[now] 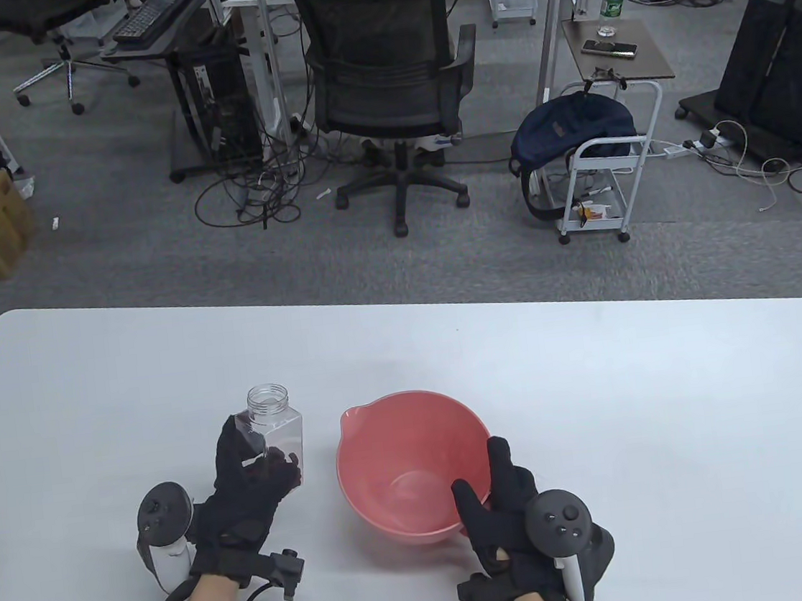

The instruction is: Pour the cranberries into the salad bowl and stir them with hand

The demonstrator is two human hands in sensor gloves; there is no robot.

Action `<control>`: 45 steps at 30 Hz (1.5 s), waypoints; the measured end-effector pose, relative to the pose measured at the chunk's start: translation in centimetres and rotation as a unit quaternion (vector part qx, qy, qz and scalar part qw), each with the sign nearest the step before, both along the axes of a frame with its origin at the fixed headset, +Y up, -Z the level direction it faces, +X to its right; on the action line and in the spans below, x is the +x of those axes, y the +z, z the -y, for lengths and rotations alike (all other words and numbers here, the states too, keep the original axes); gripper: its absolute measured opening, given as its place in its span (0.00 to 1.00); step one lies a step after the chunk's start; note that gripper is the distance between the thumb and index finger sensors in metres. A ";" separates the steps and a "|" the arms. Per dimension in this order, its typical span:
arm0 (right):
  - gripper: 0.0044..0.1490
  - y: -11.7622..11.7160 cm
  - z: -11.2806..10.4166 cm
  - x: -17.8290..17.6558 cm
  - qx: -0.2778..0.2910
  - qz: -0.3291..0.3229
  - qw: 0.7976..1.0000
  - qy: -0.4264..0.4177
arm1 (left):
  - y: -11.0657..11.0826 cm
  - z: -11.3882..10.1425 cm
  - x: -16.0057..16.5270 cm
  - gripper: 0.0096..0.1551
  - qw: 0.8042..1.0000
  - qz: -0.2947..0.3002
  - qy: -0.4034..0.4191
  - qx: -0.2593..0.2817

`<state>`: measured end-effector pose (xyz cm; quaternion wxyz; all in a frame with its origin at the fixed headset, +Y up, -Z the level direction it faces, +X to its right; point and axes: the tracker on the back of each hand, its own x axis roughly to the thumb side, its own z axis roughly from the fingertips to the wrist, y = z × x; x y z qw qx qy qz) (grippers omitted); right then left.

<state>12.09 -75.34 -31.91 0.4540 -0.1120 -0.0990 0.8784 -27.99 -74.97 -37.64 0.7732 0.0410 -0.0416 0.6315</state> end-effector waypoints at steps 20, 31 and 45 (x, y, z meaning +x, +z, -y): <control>0.53 -0.2 0.0 0.0 -0.005 -0.003 1.000 -0.014 | 0.4 -1.0 0.7 0.58 0.996 0.041 0.064 0.055; 0.52 -0.3 -0.1 0.2 -0.008 -0.004 1.000 -0.018 | 0.7 -1.7 1.6 0.55 0.995 0.057 0.050 0.069; 0.51 -0.4 -0.1 0.4 -0.008 -0.003 1.000 -0.021 | 1.1 -2.4 2.8 0.48 0.993 0.067 0.022 0.091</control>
